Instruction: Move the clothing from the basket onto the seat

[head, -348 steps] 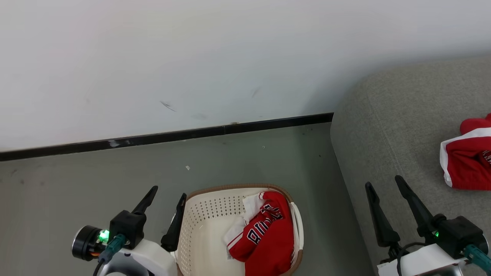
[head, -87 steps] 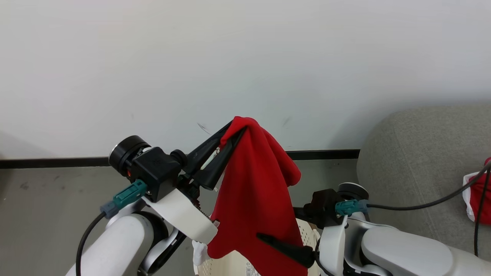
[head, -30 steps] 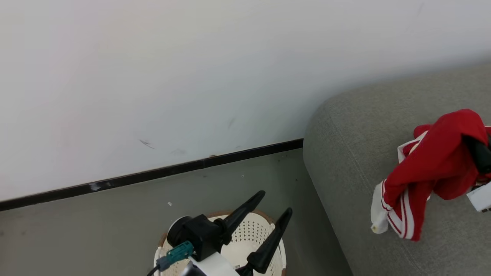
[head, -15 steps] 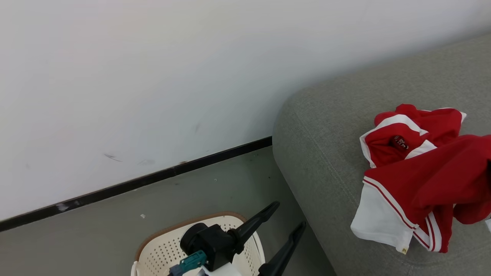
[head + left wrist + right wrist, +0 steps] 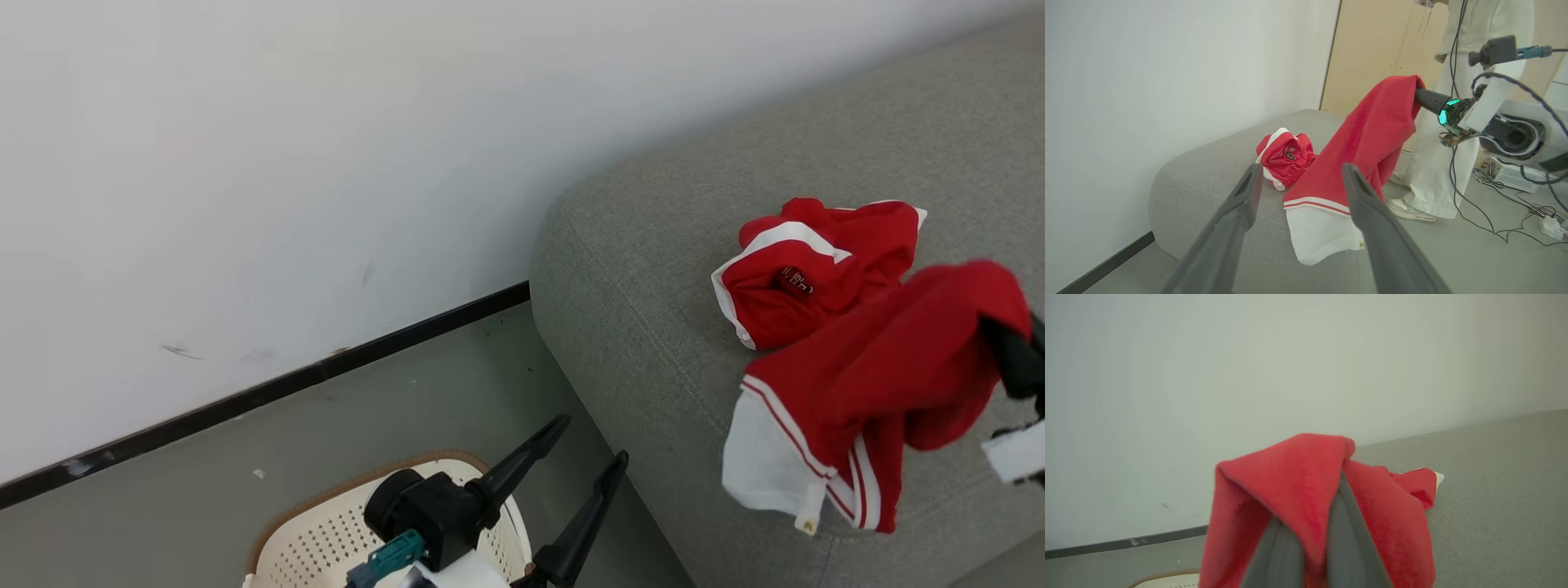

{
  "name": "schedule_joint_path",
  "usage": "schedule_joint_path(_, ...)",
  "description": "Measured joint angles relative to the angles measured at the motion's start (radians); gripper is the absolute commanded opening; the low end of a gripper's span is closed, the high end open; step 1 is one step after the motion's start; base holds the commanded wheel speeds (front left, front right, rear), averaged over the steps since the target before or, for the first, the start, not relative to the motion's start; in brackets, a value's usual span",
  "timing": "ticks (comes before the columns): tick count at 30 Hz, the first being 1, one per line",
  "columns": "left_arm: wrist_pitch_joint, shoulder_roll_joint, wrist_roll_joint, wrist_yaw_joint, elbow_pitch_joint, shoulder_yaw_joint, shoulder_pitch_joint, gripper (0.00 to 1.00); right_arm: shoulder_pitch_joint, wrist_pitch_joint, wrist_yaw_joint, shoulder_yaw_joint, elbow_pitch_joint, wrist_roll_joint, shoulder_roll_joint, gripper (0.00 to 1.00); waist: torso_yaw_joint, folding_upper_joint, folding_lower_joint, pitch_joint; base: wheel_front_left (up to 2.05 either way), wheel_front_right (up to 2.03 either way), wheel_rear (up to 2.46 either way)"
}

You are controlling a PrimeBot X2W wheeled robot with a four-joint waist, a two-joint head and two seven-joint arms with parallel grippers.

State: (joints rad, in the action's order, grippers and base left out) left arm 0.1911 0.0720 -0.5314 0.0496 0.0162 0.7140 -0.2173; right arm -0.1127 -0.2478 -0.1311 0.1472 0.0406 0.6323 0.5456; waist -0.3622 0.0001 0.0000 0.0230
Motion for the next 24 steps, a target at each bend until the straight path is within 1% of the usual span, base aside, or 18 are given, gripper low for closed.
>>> schedule_joint_path(2, 0.005, 0.001, 0.011, -0.009, -0.003, -0.007, 0.000, 1.00, -0.064, 0.001, 0.000, -0.005, -0.001, -0.005, 0.007, 0.00, -0.005, 0.0000, 0.0000, -0.008, 0.00, 0.00, 0.00)
schedule_joint_path(3, 0.005, 0.001, 0.017, -0.014, -0.008, -0.013, 0.000, 1.00, -0.129, 0.002, 0.000, -0.028, 0.000, -0.006, 0.018, 0.00, -0.008, 0.0000, 0.0000, -0.018, 0.00, 0.00, 0.00)
schedule_joint_path(7, 0.010, 0.008, 0.031, -0.031, -0.020, -0.026, 0.000, 1.00, -0.250, 0.021, 0.000, -0.084, 0.013, -0.009, 0.037, 0.00, -0.006, 0.0000, 0.0000, -0.037, 0.00, 0.00, 0.00)
schedule_joint_path(13, 0.013, 0.027, 0.044, -0.047, -0.047, -0.040, -0.001, 1.00, -0.418, 0.055, 0.000, -0.174, 0.076, -0.019, 0.070, 0.00, 0.008, 0.0000, 0.0000, -0.066, 0.00, 0.00, 0.00)
schedule_joint_path(16, 0.013, 0.031, 0.050, -0.049, -0.062, -0.043, -0.002, 1.00, -0.485, 0.077, 0.000, -0.214, 0.121, -0.034, 0.096, 0.00, 0.017, 0.0000, 0.0000, -0.081, 0.00, 0.00, 0.00)
schedule_joint_path(17, 0.013, 0.033, 0.054, -0.055, -0.070, -0.043, -0.007, 1.00, -0.516, 0.094, 0.000, -0.235, 0.160, -0.053, 0.114, 0.00, 0.023, 0.0000, 0.0000, -0.092, 0.00, 0.00, 0.00)
schedule_joint_path(21, 0.012, 0.035, 0.076, -0.057, -0.092, -0.044, -0.029, 1.00, -0.553, 0.126, 0.000, -0.238, 0.239, -0.083, 0.132, 0.00, 0.037, 0.0000, 0.0001, -0.116, 0.00, 0.00, 0.00)
schedule_joint_path(24, 0.006, 0.035, 0.086, -0.063, -0.107, -0.044, -0.047, 1.00, -0.553, 0.151, 0.000, -0.212, 0.304, -0.123, 0.132, 0.00, 0.049, 0.0000, 0.0000, -0.135, 0.00, 0.00, 0.00)
